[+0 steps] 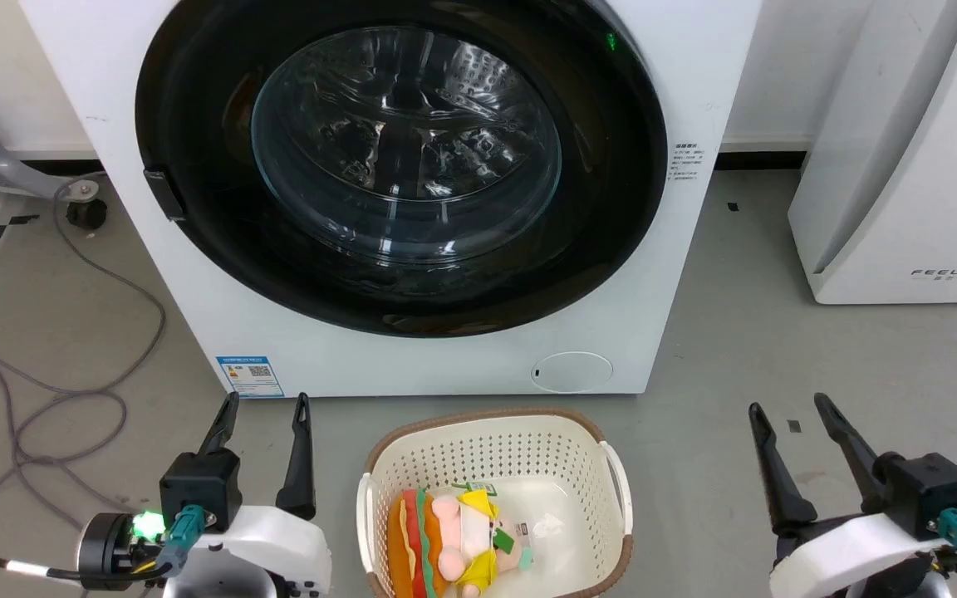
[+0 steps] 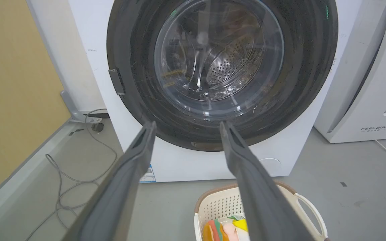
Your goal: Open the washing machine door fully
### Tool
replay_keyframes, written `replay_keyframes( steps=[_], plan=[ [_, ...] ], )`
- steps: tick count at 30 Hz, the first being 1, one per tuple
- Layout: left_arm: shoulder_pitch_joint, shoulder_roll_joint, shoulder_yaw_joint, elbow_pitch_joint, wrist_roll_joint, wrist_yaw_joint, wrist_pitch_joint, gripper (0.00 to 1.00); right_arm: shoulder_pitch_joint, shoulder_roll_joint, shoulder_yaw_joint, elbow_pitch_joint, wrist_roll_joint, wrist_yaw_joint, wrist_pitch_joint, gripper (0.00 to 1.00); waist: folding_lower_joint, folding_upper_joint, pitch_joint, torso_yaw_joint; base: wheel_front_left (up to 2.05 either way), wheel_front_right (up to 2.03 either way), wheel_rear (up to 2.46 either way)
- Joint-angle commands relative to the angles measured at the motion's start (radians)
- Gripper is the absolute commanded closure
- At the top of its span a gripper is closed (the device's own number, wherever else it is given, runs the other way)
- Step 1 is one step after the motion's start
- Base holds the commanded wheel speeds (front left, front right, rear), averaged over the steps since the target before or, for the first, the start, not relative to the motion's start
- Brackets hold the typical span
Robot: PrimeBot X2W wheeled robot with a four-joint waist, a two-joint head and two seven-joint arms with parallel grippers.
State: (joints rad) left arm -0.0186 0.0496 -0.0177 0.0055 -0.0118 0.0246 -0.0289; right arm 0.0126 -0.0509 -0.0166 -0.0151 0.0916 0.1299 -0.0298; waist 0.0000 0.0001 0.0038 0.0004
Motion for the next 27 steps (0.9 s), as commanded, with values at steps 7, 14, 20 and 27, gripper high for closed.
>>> replay_keyframes(
  steps=[7,14,20,27],
  plan=[
    [0.004,0.0,-0.007,0.001,-0.01,0.015,-0.024,0.0,0.001,0.0,-0.007,-0.016,0.026,0.0,-0.024,0.0,0.0,-0.0001,0.002,0.002,0.0,0.0,0.0],
    [0.006,0.0,-0.012,0.003,-0.015,0.024,-0.039,0.0,0.001,0.0,-0.007,-0.014,0.097,0.0,-0.039,1.0,0.0,-0.0001,0.004,0.005,0.0,0.0,0.0],
    [0.008,0.0,-0.017,0.004,-0.02,0.033,-0.052,0.0,0.002,0.0,0.001,-0.005,0.31,0.0,-0.051,1.0,0.0,-0.0001,0.005,0.006,0.0,0.0,0.0],
    [0.009,0.0,-0.022,0.006,-0.027,0.042,-0.066,0.0,0.001,0.0,0.012,-0.006,0.578,0.0,-0.066,1.0,0.0,-0.0001,0.008,0.009,0.0,0.0,0.0]
  ],
)
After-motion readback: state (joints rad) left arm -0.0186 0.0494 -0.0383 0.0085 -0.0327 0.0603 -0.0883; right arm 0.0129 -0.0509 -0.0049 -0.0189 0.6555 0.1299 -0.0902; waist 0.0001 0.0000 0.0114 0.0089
